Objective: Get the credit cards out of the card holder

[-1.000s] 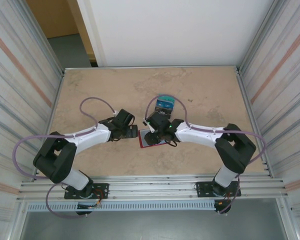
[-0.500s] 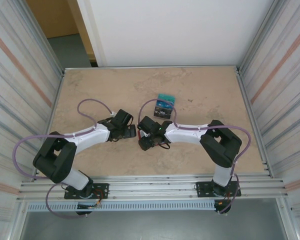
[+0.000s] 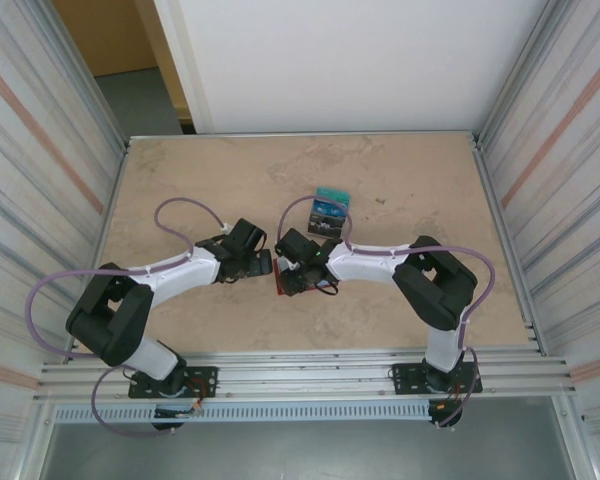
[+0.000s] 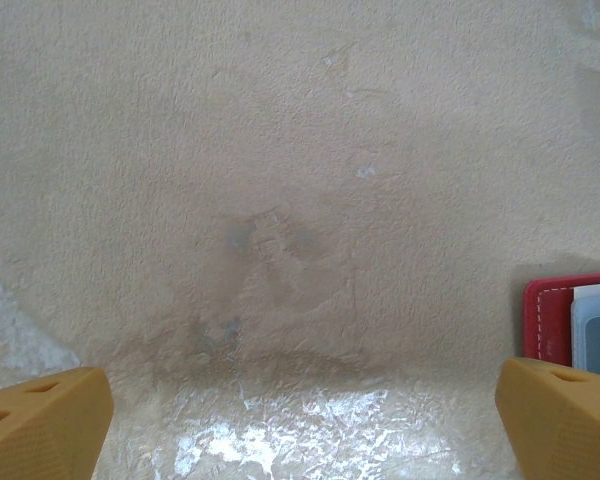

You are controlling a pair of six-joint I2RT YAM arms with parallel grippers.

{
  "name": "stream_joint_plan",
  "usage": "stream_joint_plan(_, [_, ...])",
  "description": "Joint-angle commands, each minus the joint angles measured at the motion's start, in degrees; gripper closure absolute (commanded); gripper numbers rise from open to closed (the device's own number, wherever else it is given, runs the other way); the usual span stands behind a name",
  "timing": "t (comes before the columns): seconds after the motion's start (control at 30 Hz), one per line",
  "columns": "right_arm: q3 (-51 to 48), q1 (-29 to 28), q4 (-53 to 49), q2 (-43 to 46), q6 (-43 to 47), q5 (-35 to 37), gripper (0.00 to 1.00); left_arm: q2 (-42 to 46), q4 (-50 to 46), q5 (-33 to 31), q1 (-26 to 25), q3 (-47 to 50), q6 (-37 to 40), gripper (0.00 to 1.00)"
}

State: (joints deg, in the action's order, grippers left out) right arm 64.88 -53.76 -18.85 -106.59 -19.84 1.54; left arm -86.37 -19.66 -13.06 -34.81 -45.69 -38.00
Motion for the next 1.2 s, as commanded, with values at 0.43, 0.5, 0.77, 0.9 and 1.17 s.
stream_joint_plan(0.43, [-2.3,0.7,0.1,3.0,-5.5,9.8,0.57,0.3,-2.2,-0.9,0.5,-1.2,0.0,0.01])
stream_joint_plan(0.5, [-2.9,0.7,0.0,3.7,-6.1,11.8,0.59,0.3,-2.2,-0.9,0.5,-1.2,0.1,0.01])
stream_joint_plan(0.77, [-4.7,1.7,-0.1,6.7,-7.4,16.7,0.61,-0.1,-2.1,-0.6,0.4,-1.6,0.2,0.01])
stream_joint_plan(0.9, [-6.0,3.0,-0.3,8.3,-8.6,17.8,0.61,-0.4,-2.2,-0.8,0.0,-1.9,0.6,0.01])
stream_joint_plan(1.17, [-10.1,6.0,0.3,11.7,-10.4,16.5,0.63,-4.0,-2.4,-2.2,-4.2,-5.5,2.3,0.01])
